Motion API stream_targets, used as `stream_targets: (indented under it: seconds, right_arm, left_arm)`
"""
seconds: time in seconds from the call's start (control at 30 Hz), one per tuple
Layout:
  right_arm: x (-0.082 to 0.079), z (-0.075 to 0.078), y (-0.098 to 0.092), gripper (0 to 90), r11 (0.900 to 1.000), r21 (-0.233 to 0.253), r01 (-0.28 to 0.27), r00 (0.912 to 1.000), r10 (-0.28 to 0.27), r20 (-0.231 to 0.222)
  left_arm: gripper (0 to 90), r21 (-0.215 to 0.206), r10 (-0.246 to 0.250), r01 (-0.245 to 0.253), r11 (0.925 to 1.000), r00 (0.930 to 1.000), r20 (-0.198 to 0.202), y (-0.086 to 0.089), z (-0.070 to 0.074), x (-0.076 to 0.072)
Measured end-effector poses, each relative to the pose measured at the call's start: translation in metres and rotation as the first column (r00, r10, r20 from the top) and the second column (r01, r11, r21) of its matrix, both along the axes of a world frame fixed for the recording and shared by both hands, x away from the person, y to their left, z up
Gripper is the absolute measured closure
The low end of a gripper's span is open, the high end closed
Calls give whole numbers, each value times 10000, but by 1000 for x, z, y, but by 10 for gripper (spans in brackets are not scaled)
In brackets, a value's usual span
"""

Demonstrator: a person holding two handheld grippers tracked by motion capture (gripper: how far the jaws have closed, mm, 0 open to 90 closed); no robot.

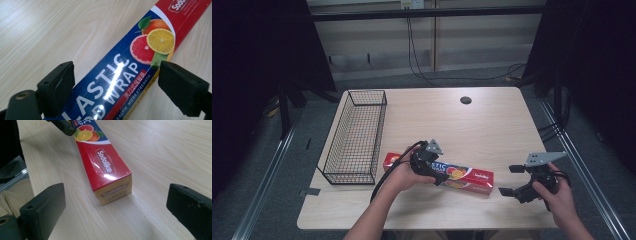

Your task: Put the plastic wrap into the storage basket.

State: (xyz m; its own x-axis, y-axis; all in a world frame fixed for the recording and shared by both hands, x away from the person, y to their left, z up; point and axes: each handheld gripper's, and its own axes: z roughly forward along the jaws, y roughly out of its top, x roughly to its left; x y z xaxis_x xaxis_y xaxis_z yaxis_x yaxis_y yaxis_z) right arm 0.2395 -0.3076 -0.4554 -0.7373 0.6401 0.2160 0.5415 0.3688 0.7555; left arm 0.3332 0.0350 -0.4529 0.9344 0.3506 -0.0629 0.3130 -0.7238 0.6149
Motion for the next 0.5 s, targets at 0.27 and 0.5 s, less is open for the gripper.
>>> stream_targets:
  seconds: [0.27,0.5]
  right_arm:
    - [0,1,0,24,10000,58,6,10000,-6,15]
    - [1,1,0,24,10000,50,-58,10000,58,-24]
  left_arm:
    - [186,-64,461,-461,9989,9989,-34,-3,1,-6]
    - [166,-116,-431,436,9990,9981,450,2,-5,-6]
